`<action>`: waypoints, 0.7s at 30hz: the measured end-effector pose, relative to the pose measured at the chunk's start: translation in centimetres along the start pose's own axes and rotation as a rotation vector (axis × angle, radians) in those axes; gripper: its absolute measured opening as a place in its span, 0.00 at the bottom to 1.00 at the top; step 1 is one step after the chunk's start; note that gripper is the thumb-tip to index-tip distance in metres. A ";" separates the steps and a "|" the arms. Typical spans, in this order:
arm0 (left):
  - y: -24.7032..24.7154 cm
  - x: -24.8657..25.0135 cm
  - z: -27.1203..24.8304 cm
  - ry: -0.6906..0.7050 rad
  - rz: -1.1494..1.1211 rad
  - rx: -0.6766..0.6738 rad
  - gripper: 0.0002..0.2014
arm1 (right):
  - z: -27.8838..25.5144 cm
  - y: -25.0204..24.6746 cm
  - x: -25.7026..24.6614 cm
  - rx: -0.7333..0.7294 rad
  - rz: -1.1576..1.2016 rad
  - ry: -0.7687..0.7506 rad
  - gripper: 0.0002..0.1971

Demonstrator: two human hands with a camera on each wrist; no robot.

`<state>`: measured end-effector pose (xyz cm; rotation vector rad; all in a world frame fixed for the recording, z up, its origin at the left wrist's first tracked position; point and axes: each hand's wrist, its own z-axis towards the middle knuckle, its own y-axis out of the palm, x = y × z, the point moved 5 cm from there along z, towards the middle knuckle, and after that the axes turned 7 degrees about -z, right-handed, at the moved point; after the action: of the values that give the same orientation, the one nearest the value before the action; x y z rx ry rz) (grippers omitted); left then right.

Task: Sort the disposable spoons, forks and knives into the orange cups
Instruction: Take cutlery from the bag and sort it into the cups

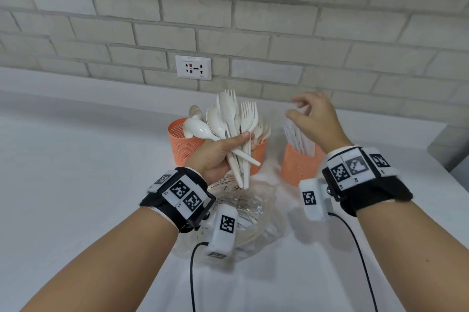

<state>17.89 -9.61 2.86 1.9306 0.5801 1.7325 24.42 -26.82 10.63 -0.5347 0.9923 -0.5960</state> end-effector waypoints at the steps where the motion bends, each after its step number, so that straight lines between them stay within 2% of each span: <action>1: 0.1 0.0 0.0 0.001 -0.007 -0.003 0.04 | -0.9 0.4 -1.7 -0.061 0.059 -0.053 0.11; 4: 0.5 0.0 -0.1 -0.010 -0.029 -0.018 0.06 | -3.3 3.5 -3.9 -0.365 0.148 -0.038 0.15; 6: 0.6 -0.2 -0.3 -0.035 -0.017 -0.017 0.07 | -4.1 5.2 -3.9 -0.422 0.215 0.048 0.14; 9: 0.5 -0.7 -0.7 -0.072 -0.016 0.017 0.09 | -4.6 6.2 -3.3 -0.350 0.312 0.189 0.12; 15: 0.4 -0.9 -1.4 -0.078 0.021 0.067 0.10 | -5.0 6.9 -3.6 -0.186 0.323 0.251 0.07; 18: 0.1 -0.6 -1.2 -0.066 0.067 0.066 0.07 | -4.6 5.9 -3.8 -0.077 0.519 0.358 0.10; 21: -0.4 -0.7 -1.3 -0.102 0.074 0.062 0.07 | -4.1 4.8 -4.3 -0.014 0.654 0.336 0.08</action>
<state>16.52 -9.61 2.11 2.0948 0.5375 1.6662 20.08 -21.02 8.22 -0.0969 1.4055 -0.0882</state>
